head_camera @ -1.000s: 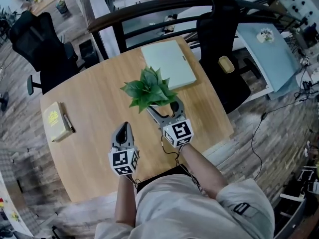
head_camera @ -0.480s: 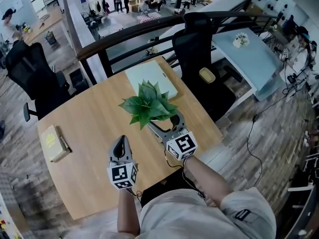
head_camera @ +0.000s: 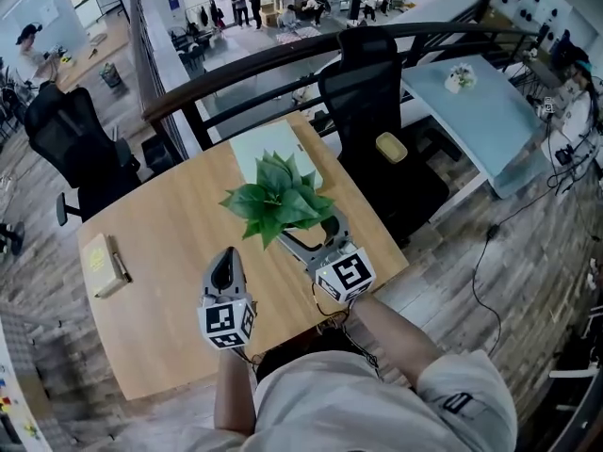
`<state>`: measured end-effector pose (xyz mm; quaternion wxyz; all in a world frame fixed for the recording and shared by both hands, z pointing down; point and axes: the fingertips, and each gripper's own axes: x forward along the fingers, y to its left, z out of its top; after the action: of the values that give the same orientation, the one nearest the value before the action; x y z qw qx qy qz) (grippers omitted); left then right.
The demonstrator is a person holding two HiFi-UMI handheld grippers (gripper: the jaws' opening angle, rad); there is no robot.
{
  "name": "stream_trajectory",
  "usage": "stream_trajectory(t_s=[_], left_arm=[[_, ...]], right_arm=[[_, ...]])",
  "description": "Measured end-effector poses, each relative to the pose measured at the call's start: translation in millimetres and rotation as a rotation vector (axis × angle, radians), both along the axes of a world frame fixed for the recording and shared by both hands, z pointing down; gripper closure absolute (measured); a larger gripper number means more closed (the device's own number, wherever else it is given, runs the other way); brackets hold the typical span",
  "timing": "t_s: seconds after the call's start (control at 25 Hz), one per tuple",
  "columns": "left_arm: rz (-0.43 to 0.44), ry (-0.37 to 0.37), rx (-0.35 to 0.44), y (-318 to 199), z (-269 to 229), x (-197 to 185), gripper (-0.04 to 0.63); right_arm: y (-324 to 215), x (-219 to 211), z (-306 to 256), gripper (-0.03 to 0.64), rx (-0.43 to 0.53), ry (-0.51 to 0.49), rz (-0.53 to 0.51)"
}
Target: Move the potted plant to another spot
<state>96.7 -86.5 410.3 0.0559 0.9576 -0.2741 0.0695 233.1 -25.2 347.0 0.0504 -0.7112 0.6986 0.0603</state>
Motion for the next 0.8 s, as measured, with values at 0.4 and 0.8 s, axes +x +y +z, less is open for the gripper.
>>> stream_trajectory(t_s=[0.4,0.8], left_arm=[[-0.047,-0.002,0.006,30.6,-4.2,47.2,0.583],[-0.162,0.001,0.016,35.2,-1.9,39.4,0.583]], right_arm=[[23.0,36.2,-6.4,0.222,0.027,-0.008,-0.086],[15.1,36.8,-6.8,0.222,0.041,-0.009,-0.2]])
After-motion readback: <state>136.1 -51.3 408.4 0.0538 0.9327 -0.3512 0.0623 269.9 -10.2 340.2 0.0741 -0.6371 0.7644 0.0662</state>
